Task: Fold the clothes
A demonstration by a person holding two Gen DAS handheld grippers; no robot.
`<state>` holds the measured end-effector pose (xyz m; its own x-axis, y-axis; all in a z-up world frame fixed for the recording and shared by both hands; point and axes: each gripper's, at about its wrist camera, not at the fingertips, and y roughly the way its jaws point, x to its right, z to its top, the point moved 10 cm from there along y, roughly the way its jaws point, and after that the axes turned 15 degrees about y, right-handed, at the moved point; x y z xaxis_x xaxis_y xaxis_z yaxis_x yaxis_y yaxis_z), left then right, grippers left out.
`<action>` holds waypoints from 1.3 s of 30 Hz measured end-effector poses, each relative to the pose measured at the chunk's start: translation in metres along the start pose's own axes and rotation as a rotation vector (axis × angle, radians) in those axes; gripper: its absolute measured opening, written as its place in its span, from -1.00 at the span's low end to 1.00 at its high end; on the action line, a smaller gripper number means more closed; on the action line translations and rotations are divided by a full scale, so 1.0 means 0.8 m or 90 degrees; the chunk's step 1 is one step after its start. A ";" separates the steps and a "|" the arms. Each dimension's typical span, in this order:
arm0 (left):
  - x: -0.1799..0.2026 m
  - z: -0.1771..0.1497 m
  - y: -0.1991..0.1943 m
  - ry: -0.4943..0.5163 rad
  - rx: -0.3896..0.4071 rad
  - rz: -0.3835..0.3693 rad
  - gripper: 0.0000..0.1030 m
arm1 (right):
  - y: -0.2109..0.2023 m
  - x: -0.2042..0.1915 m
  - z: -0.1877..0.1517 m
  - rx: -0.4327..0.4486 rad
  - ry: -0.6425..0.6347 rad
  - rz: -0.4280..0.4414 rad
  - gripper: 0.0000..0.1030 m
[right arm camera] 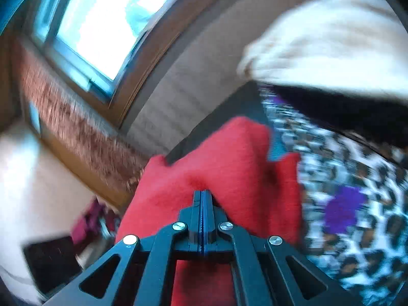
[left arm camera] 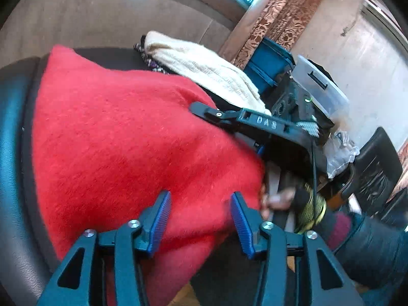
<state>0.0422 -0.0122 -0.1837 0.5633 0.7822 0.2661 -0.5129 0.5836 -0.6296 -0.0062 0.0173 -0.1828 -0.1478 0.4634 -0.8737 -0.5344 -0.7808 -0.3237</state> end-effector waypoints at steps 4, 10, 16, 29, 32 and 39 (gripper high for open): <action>-0.003 -0.002 -0.007 -0.017 0.008 0.001 -0.11 | 0.007 -0.006 0.000 -0.016 -0.028 -0.028 -1.00; -0.040 0.049 -0.065 -0.036 0.072 0.054 -0.04 | 0.008 -0.013 0.005 -0.041 -0.061 -0.093 -1.00; -0.140 0.110 -0.095 -0.082 0.117 0.121 -0.01 | 0.017 -0.084 -0.013 -0.055 -0.256 -0.155 -0.51; -0.184 0.106 0.062 -0.002 -0.063 0.198 0.00 | 0.001 -0.055 -0.079 -0.009 -0.499 -0.211 0.04; -0.187 0.105 0.075 0.000 -0.073 0.217 0.00 | 0.000 -0.053 -0.080 0.035 -0.526 -0.206 0.05; -0.190 0.109 0.074 0.000 -0.074 0.241 0.00 | -0.002 -0.059 -0.074 0.034 -0.510 -0.196 0.09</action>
<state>-0.1302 -0.0780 -0.1978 0.3486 0.9373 0.0001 -0.6070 0.2258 -0.7619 0.0511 -0.0284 -0.1625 -0.5221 0.8231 -0.2234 -0.6829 -0.5603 -0.4687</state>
